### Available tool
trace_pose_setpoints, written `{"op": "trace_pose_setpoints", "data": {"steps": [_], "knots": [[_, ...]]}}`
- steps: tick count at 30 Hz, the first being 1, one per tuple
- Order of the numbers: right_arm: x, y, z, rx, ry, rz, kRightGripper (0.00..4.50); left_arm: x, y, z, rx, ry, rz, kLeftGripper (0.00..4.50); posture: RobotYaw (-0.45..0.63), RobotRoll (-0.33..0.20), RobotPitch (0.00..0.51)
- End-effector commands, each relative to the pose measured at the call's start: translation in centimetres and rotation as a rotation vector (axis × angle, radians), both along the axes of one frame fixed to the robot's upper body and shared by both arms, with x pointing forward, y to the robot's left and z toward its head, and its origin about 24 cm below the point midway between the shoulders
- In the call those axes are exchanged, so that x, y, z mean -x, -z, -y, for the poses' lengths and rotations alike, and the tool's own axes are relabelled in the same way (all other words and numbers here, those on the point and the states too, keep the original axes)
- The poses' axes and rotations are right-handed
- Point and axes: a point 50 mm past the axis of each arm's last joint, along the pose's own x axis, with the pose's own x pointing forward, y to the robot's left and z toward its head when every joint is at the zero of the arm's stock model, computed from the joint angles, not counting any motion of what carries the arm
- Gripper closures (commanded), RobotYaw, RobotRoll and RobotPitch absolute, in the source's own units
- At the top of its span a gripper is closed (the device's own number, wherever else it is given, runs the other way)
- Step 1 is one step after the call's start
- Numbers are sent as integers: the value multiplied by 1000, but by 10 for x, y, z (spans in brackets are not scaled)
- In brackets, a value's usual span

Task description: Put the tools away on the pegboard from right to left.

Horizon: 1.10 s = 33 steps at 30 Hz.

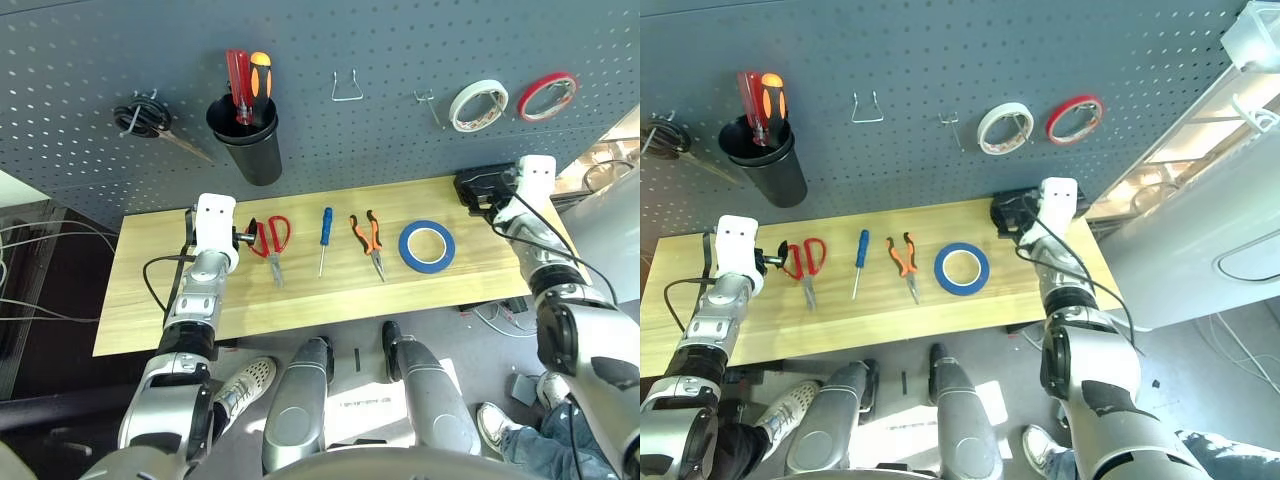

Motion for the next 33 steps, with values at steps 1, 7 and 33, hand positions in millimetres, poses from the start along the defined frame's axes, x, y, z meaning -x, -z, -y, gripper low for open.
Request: {"op": "trace_pose_setpoints", "data": {"steps": [1,7,33], "knots": [[6,12,2,-12,5,-56,0,7,7,-7,-44,-34,-29,14,85,0,329],[-2,3,-7,-38,-66,-93,0,2,-2,19,-24,167,-6,14,103,0,318],[9,40,-45,150,-187,-615,0,0,-18,158,-268,1189,-229,14,130,0,291]]}}
